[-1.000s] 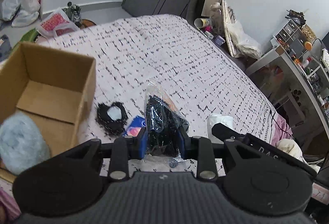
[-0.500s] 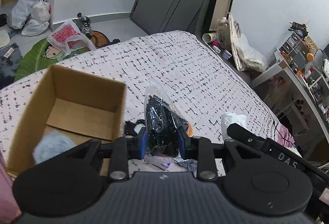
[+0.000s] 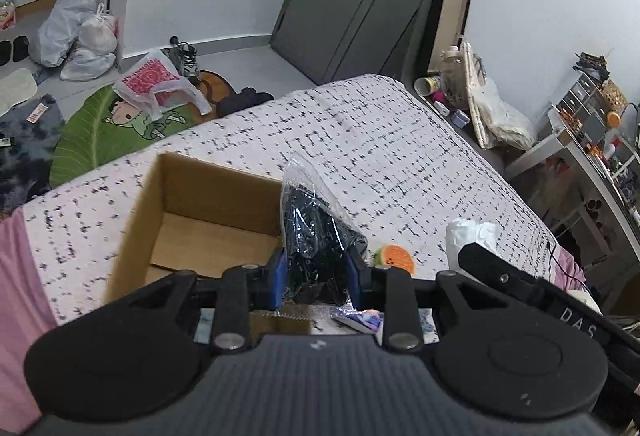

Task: Organize soft objects
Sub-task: 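Carry the black bag and white item over the box with both grippers, then open the left gripper over the box while the right gripper releases the white item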

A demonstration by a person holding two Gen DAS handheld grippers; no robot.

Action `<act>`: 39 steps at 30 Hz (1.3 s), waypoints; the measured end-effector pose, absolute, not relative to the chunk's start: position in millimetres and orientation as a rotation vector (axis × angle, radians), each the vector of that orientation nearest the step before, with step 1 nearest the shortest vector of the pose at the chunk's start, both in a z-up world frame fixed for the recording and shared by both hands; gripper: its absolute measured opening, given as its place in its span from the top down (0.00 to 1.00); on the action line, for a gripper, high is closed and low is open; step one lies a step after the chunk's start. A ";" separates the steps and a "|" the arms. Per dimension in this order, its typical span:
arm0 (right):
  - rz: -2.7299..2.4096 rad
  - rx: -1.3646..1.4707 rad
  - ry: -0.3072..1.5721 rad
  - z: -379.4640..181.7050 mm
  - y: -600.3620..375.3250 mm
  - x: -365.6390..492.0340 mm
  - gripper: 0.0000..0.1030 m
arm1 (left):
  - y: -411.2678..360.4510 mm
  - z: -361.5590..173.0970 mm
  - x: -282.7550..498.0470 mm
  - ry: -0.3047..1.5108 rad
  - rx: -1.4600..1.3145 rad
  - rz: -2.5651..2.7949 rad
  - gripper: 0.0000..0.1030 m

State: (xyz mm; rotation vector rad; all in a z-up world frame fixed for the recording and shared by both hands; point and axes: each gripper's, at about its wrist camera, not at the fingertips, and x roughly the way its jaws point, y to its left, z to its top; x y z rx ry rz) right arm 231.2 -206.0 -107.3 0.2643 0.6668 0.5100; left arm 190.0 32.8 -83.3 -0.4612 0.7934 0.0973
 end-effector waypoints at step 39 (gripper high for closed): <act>0.636 0.152 0.838 -140.6 -114.0 215.7 0.53 | 122.9 -101.6 179.6 0.830 -0.537 0.276 0.49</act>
